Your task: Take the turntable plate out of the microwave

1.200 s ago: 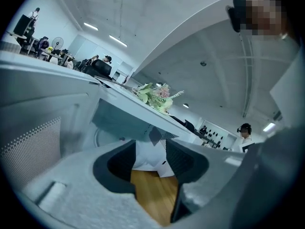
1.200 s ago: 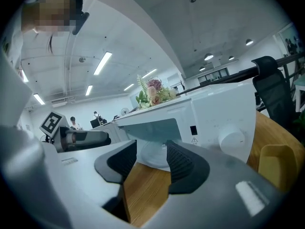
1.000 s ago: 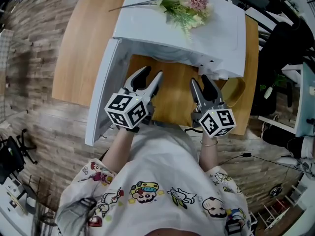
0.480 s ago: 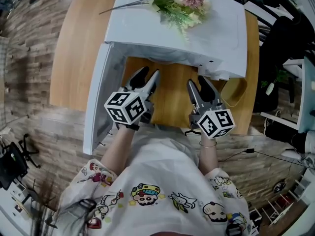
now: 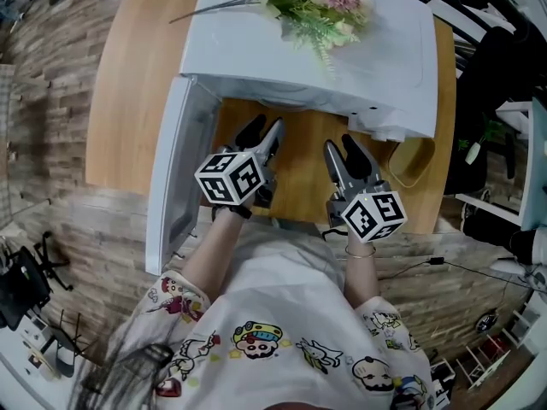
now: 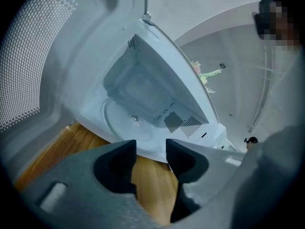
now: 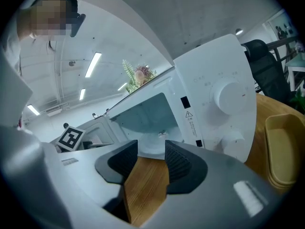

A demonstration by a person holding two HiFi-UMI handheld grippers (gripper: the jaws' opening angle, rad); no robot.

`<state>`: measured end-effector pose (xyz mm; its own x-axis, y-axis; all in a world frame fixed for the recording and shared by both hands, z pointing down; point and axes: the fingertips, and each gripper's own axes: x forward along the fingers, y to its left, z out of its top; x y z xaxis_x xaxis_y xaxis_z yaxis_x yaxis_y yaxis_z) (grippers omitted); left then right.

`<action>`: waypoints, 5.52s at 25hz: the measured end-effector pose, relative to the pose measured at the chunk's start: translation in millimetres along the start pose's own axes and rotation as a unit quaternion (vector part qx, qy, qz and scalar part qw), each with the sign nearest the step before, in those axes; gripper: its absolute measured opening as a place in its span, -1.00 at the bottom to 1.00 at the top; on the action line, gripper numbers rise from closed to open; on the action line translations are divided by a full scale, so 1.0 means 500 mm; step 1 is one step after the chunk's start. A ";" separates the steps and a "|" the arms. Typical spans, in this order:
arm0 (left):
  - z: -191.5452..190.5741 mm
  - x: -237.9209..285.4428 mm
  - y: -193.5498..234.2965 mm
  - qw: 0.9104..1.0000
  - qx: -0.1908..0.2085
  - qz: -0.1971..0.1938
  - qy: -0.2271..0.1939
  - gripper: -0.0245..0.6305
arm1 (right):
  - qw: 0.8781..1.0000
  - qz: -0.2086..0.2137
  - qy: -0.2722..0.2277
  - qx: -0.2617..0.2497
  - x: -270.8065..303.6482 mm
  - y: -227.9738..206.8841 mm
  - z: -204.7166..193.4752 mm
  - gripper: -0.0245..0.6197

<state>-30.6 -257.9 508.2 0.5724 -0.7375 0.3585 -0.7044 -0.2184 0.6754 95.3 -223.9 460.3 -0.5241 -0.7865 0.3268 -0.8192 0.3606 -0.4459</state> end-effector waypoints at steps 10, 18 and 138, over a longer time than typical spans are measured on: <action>-0.030 0.051 0.050 0.999 -0.047 0.021 0.001 -0.33 | 1.000 -0.008 0.004 0.022 -0.012 0.000 -0.032 -0.36; -0.044 0.088 0.075 0.995 -0.097 0.026 -0.006 -0.33 | 0.999 -0.016 0.007 0.032 -0.028 -0.003 -0.051 -0.36; -0.105 -0.086 0.011 0.975 -0.197 -0.003 -0.107 -0.69 | 0.926 0.152 0.031 0.344 0.064 0.035 -0.165 -0.65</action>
<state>-37.1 -194.1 530.5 0.4462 -0.8622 0.2398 -0.4616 0.0079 0.8871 44.9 -201.3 531.4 -0.7355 -0.6634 0.1375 -0.3016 0.1388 -0.9433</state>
